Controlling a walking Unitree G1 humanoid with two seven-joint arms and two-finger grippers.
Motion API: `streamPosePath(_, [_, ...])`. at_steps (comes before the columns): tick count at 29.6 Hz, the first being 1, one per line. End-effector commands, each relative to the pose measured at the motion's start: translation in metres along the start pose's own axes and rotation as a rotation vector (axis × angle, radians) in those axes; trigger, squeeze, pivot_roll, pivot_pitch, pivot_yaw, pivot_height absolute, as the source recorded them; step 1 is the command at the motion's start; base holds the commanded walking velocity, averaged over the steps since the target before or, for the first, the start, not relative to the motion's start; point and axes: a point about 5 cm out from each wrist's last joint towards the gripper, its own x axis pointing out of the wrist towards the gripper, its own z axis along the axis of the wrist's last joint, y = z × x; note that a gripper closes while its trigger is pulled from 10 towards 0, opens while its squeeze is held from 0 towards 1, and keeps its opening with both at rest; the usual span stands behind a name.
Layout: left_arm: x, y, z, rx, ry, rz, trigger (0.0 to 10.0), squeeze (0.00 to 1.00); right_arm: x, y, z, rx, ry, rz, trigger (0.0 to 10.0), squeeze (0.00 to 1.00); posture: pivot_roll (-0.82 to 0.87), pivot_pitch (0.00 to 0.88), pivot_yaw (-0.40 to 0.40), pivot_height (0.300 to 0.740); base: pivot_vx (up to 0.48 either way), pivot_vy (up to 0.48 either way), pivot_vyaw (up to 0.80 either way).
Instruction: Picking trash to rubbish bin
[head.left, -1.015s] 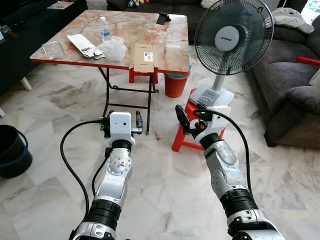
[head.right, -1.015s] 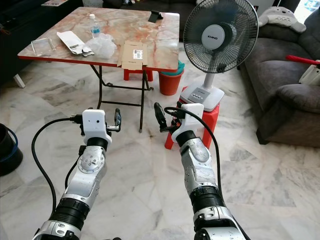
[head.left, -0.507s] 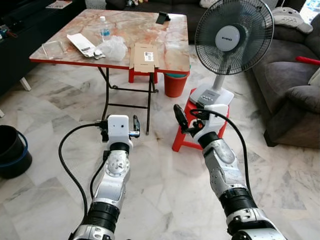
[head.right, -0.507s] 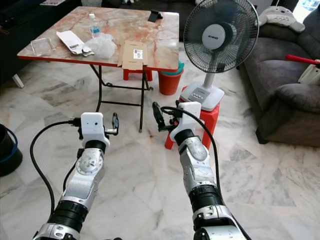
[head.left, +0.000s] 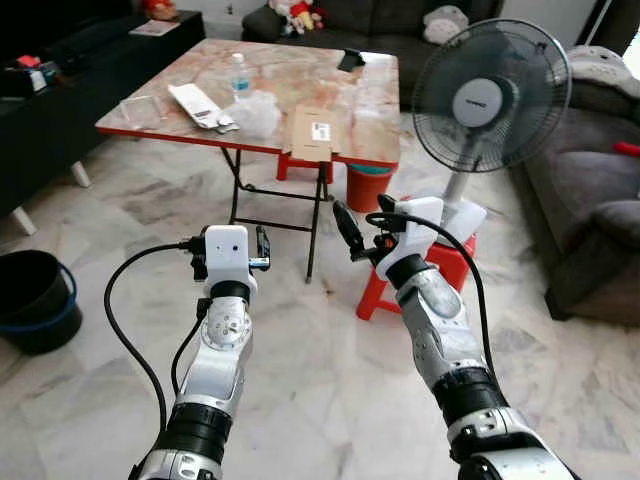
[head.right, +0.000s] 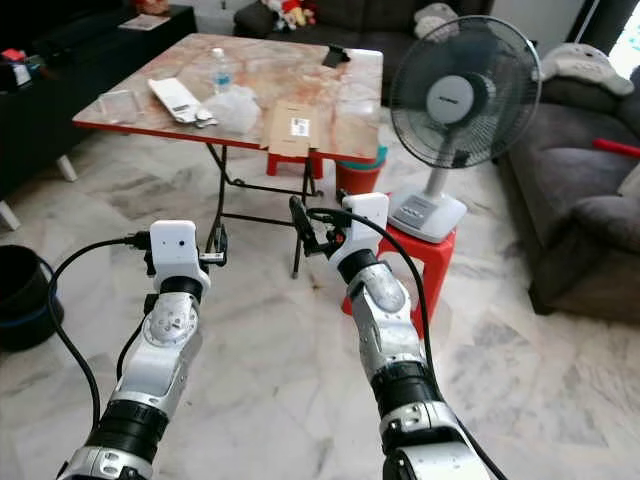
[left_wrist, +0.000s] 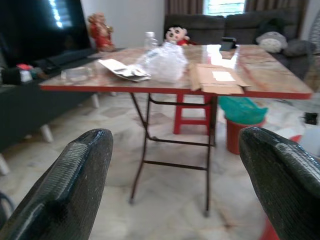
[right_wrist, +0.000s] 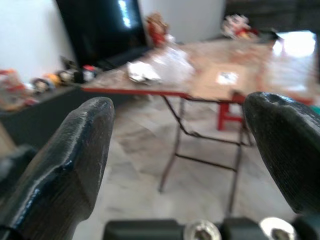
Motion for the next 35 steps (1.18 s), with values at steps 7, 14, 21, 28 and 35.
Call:
streamPosePath(7, [0.0025,0.0008,0.0093,0.015,-0.025,0.01,10.0,0.0,0.0035,0.0037,0.0062,-0.016,-0.017,0.019,10.0,0.0,-0.07,0.029,-0.052,0.74,0.348,0.0,0.0])
streamPosePath(14, [0.0019,0.001,0.0109,0.015,-0.027,0.011,10.0,0.0,0.0041,0.0067,0.0068,-0.015,-0.024,0.029,10.0,0.0,-0.06,0.03,-0.053,0.74,0.348,0.0,0.65])
streamPosePath(21, [0.0026,0.0015,0.0132,0.014,-0.03,0.009,10.0,0.0,0.0009,0.0087,0.0023,-0.005,-0.017,0.028,10.0,0.0,-0.06,0.019,-0.048,0.74,0.355,0.0,0.12])
streamPosePath(28, [0.0053,0.0001,0.0151,0.017,-0.033,0.005,10.0,0.0,0.0039,0.0076,0.006,0.025,-0.032,0.011,10.0,0.0,-0.06,0.012,-0.048,0.74,0.356,0.0,0.52])
streamPosePath(35, [0.0067,0.0013,0.0162,0.017,-0.031,0.004,10.0,0.0,0.0028,0.0078,0.0064,0.034,-0.036,0.007,10.0,0.0,-0.06,0.029,-0.042,0.74,0.356,0.0,0.0])
